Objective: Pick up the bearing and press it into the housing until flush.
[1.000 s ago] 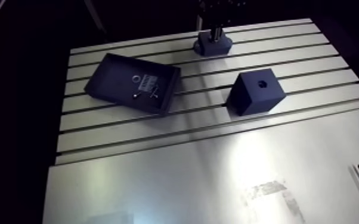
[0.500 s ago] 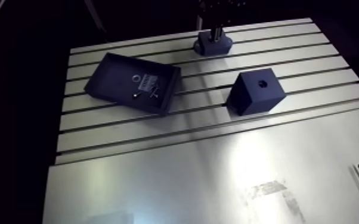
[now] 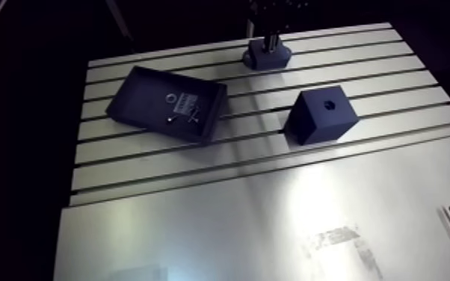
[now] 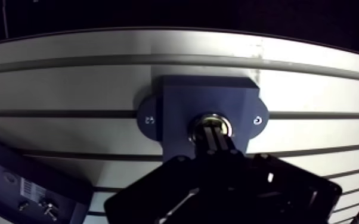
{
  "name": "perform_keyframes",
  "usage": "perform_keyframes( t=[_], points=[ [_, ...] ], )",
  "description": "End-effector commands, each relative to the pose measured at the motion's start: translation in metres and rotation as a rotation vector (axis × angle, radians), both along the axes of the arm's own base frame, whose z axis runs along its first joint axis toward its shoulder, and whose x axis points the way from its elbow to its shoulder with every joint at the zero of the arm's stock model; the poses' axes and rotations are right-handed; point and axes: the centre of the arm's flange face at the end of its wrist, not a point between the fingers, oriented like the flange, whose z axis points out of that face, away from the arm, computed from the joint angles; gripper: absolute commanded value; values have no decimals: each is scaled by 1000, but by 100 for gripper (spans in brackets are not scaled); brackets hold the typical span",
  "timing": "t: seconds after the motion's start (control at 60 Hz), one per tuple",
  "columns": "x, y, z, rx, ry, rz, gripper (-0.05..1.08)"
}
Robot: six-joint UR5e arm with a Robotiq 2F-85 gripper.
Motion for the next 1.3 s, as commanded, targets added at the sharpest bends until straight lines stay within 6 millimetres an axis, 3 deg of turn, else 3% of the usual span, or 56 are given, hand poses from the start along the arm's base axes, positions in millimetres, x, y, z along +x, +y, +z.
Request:
perform_keyframes(
  t=[0.017,1.3],
  points=[
    [0,0,0,1,0,0,108],
    [2,0,-3,0,-6,0,108]
  ],
)
